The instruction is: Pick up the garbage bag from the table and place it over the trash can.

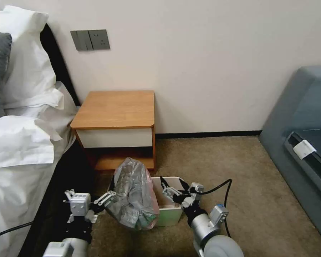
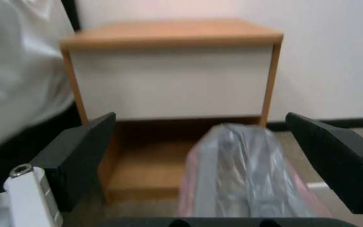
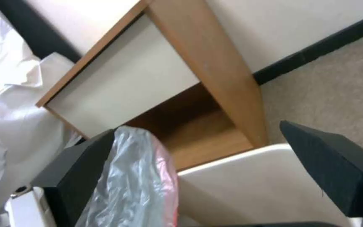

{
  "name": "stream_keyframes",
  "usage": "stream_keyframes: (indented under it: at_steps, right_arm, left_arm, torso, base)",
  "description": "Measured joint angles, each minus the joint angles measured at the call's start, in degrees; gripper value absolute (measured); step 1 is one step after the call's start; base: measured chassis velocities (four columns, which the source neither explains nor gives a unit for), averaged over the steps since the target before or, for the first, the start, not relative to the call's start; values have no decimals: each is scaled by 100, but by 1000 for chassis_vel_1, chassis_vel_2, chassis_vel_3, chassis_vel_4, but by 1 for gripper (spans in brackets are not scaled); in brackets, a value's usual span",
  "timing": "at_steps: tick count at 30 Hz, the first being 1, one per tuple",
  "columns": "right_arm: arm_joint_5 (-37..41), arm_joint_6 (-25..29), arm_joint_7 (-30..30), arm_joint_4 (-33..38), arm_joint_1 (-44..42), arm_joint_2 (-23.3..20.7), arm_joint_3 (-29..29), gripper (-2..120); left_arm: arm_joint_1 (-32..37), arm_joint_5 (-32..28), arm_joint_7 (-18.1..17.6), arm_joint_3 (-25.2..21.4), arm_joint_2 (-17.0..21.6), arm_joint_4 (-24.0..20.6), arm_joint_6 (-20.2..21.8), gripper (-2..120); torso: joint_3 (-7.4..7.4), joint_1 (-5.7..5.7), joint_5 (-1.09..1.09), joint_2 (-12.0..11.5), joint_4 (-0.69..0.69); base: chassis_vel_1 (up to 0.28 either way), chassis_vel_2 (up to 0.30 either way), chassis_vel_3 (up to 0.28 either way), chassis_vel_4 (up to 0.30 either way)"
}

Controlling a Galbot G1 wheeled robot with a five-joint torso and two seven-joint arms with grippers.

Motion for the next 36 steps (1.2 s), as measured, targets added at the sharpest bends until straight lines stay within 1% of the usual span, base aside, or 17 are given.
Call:
stream_keyframes:
  at_steps: [3, 6, 7, 8, 9, 10, 11, 13, 14, 15, 16, 18, 22, 24, 27, 29, 36]
  right_arm:
    - [8, -18, 23, 40, -26, 0, 61, 100]
    - [9, -24, 51, 65, -46, 11, 139, 100]
    - [8, -25, 74, 80, -54, 29, 175, 100]
    - [8, -25, 74, 80, -54, 29, 175, 100]
    - [5, -25, 97, 88, -59, 45, 195, 100]
    - [5, -25, 97, 88, -59, 45, 195, 100]
    - [-3, -25, 122, 92, -69, 69, 209, 100]
    - [-3, -25, 122, 92, -69, 69, 209, 100]
    - [-39, -9, 157, 92, -82, 98, 218, 100]
    - [-60, 1, 174, 87, -88, 109, 218, 100]
    - [-60, 1, 174, 87, -88, 109, 218, 100]
    - [-98, 13, 205, 58, -90, 128, 213, 100]
    - [-144, 22, 245, 46, -85, 144, 186, 100]
    - [-157, 27, 257, 37, -79, 150, 168, 100]
    - [-180, 40, 288, 10, -66, 165, 128, 100]
    - [-191, 49, 298, 3, -60, 175, 113, 100]
    - [-234, 84, 314, -55, -69, 230, 91, 100]
  left_arm:
    - [-87, 7, -62, 84, 37, 99, 102, 100]
    - [-172, 44, -200, 212, 90, 236, 246, 100]
    - [-220, 66, -304, 292, 124, 309, 349, 100]
    - [-220, 66, -304, 292, 124, 309, 349, 100]
    - [-261, 77, -368, 351, 154, 377, 406, 96]
    - [-261, 77, -368, 351, 154, 377, 406, 96]
    - [-305, 88, -408, 411, 189, 452, 471, 90]
    - [-305, 88, -408, 411, 189, 452, 471, 90]
    - [-374, 88, -516, 524, 226, 560, 585, 81]
    - [-405, 84, -581, 562, 232, 605, 632, 81]
    - [-405, 84, -581, 562, 232, 605, 632, 81]
    - [-479, 54, -756, 614, 238, 712, 726, 80]
    - [-589, 50, -901, 667, 238, 813, 799, 82]
    - [-604, 130, -916, 694, 234, 803, 797, 85]
    - [-604, 225, -892, 823, 222, 622, 840, 87]
    - [-603, 226, -883, 870, 229, 599, 873, 87]
    - [-671, 226, -817, 1027, 273, 658, 950, 87]
  torso:
    - [0, 0, 0, 0, 0]
    - [0, 0, 0, 0, 0]
    - [0, 0, 0, 0, 0]
    - [0, 0, 0, 0, 0]
    - [0, 0, 0, 0, 0]
    - [0, 0, 0, 0, 0]
    - [0, 0, 0, 0, 0]
    - [0, 0, 0, 0, 0]
    - [0, 0, 0, 0, 0]
    - [0, 0, 0, 0, 0]
    - [0, 0, 0, 0, 0]
    - [0, 0, 0, 0, 0]
    - [0, 0, 0, 0, 0]
    - [0, 0, 0, 0, 0]
    - [0, 0, 1, 0, 0]
    - [0, 0, 1, 0, 0]
    - [0, 0, 0, 0, 0]
  base:
    - [0, 0, 0, 0]
    - [0, 0, 0, 0]
    - [0, 0, 0, 0]
    - [0, 0, 0, 0]
    - [0, 0, 0, 0]
    - [0, 0, 0, 0]
    - [0, 0, 0, 0]
    - [0, 0, 0, 0]
    - [0, 0, 0, 0]
    - [0, 0, 0, 0]
    - [0, 0, 0, 0]
    - [0, 0, 0, 0]
    - [0, 0, 0, 0]
    - [0, 0, 0, 0]
    - [0, 0, 0, 0]
    - [0, 0, 0, 0]
    - [0, 0, 0, 0]
